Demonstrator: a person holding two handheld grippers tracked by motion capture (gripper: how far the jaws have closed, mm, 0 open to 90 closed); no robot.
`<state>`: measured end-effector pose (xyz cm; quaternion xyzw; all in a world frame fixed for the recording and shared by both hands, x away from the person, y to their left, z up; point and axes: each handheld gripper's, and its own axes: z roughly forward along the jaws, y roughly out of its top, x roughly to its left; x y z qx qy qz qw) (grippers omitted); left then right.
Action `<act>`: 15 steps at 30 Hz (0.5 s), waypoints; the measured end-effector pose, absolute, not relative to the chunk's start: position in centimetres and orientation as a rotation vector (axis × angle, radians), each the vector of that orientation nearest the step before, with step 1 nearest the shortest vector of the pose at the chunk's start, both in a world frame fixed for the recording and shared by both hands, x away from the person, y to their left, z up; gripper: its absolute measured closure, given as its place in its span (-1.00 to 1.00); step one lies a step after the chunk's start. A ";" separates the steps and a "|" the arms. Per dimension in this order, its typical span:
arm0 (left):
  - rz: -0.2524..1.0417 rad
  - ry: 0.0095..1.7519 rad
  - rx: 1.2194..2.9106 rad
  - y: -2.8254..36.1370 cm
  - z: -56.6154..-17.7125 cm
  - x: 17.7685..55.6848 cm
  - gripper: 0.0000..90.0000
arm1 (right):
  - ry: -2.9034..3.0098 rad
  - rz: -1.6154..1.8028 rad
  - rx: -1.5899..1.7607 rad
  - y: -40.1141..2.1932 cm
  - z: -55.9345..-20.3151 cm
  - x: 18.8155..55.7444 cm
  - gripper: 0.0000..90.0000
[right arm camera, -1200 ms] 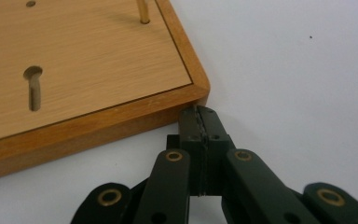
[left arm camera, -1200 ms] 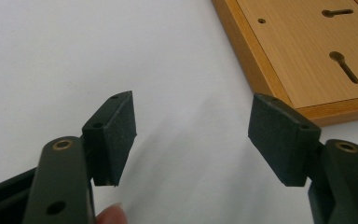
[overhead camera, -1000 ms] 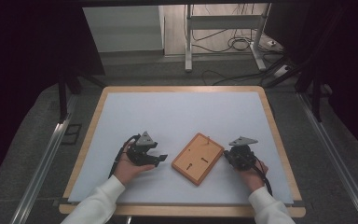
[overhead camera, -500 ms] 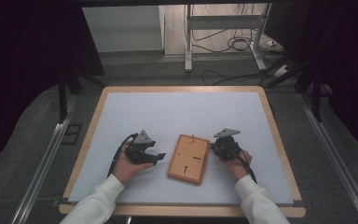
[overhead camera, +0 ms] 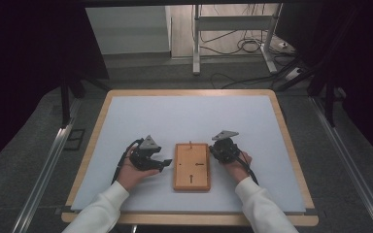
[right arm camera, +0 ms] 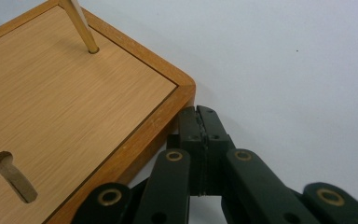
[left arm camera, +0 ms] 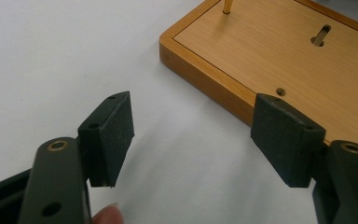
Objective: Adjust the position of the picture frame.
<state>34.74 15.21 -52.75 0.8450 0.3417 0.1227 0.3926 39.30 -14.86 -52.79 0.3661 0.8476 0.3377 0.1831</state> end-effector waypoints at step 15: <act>0.319 0.867 2.151 15.4 -52.9 34.9 -0.36 | 2.317 1.063 1.095 -22.0 -50.7 34.5 0.99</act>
